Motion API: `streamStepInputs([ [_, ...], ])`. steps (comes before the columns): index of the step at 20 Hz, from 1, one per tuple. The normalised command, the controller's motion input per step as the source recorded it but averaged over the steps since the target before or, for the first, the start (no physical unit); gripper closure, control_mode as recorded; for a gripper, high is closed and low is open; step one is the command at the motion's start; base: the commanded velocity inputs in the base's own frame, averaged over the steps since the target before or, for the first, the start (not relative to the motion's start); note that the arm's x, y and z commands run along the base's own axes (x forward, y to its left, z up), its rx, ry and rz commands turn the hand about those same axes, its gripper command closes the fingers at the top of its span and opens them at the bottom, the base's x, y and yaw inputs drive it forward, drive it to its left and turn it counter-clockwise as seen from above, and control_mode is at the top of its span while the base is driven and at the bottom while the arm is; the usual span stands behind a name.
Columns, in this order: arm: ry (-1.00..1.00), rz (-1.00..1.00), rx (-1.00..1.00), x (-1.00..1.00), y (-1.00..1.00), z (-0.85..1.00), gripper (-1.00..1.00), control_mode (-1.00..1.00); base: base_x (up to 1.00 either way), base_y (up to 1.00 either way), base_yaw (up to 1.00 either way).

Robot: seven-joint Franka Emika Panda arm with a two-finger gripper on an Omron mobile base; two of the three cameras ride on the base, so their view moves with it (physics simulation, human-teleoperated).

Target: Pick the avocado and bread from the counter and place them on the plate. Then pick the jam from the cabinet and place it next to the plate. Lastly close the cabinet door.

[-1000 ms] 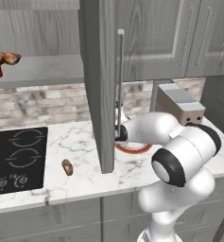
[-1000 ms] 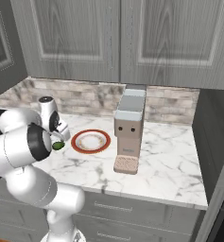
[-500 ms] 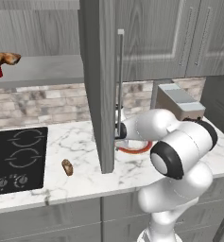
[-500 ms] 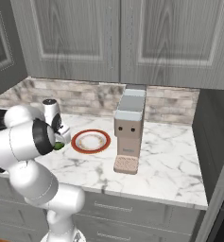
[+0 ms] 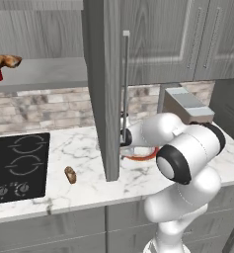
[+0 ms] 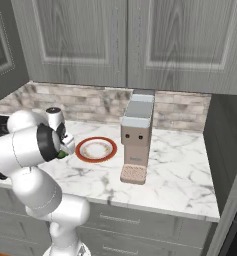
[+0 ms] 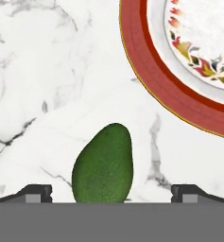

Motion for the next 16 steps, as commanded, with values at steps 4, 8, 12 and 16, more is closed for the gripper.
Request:
streamStepInputs([
  [4,0.0,-0.01,0.0,0.03,0.0,-0.11,-1.0,-1.0,0.0,0.0,0.0],
  [8,0.0,-0.01,0.0,0.06,0.0,-0.11,-1.0,-1.0,0.0,0.0,0.0],
  [12,0.0,-0.01,0.0,0.07,0.0,-0.11,-1.0,-1.0,0.0,0.0,0.0],
  [16,0.0,-0.01,0.0,0.08,0.0,-0.13,-1.0,-1.0,0.0,0.0,0.0],
])
